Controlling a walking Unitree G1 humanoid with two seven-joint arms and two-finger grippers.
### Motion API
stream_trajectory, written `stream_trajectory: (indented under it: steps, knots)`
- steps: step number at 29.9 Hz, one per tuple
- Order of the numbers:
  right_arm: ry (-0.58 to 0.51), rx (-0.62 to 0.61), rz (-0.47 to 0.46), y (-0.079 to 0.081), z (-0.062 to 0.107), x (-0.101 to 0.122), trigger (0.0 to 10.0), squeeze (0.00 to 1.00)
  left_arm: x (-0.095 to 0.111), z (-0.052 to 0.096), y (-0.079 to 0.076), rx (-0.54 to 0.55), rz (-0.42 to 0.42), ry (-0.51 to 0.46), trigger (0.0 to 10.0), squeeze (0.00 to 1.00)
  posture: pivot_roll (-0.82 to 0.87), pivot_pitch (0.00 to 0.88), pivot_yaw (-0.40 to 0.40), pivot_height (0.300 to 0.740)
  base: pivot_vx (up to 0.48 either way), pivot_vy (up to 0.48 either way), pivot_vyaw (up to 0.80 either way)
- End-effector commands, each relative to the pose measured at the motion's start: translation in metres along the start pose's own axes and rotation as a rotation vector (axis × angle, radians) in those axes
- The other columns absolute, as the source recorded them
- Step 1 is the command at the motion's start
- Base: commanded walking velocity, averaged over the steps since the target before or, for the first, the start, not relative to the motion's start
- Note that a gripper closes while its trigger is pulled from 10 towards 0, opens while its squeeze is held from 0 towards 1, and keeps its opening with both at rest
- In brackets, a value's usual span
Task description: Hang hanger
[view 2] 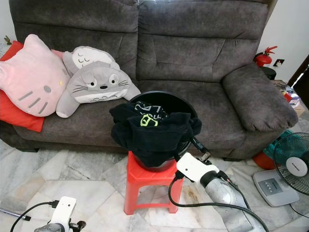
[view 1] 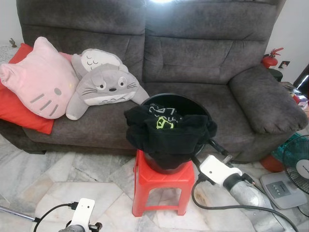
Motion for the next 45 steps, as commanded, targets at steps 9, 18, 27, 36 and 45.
stream_trajectory:
  steps: [9,18,27,36,45]
  knots:
    - [-0.053,-0.015,-0.025,-0.005,-0.004,0.005,10.0,0.00,-0.001,0.000,-0.003,-0.007,0.000,0.005,10.0,0.00,-0.20,0.018,-0.056,0.740,0.000,0.000,0.00]
    - [-0.079,-0.010,-0.025,-0.004,-0.006,0.007,10.0,0.00,0.000,0.000,-0.003,-0.004,-0.002,0.000,10.0,0.00,-0.20,0.011,-0.055,0.740,0.000,0.000,0.00]
    - [-0.105,-0.022,-0.013,-0.007,-0.006,0.012,10.0,0.00,0.000,0.000,-0.003,-0.002,-0.001,-0.002,10.0,0.00,-0.20,0.010,-0.056,0.740,0.000,0.000,0.00]
    - [-0.135,-0.080,0.016,-0.017,-0.004,0.018,10.0,0.00,0.000,0.000,-0.003,0.000,0.002,-0.004,10.0,0.00,-0.20,0.012,-0.057,0.740,0.000,0.000,0.00]
    - [-0.155,-0.109,0.038,-0.024,-0.005,0.023,10.0,0.00,0.000,0.000,-0.002,0.004,0.004,-0.006,10.0,0.00,-0.20,0.015,-0.058,0.740,0.000,0.000,0.00]
Point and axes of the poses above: a point about 5 cm out from each wrist's last joint towards the gripper, its own z axis pointing back from the gripper into the wrist, its own x axis along the axis of the wrist's last joint, y = z × x, the point moved 6 cm from there along -z, pointing out of the wrist towards the gripper, and after that the axes turned 15 degrees about -z, right-handed, at the moved point
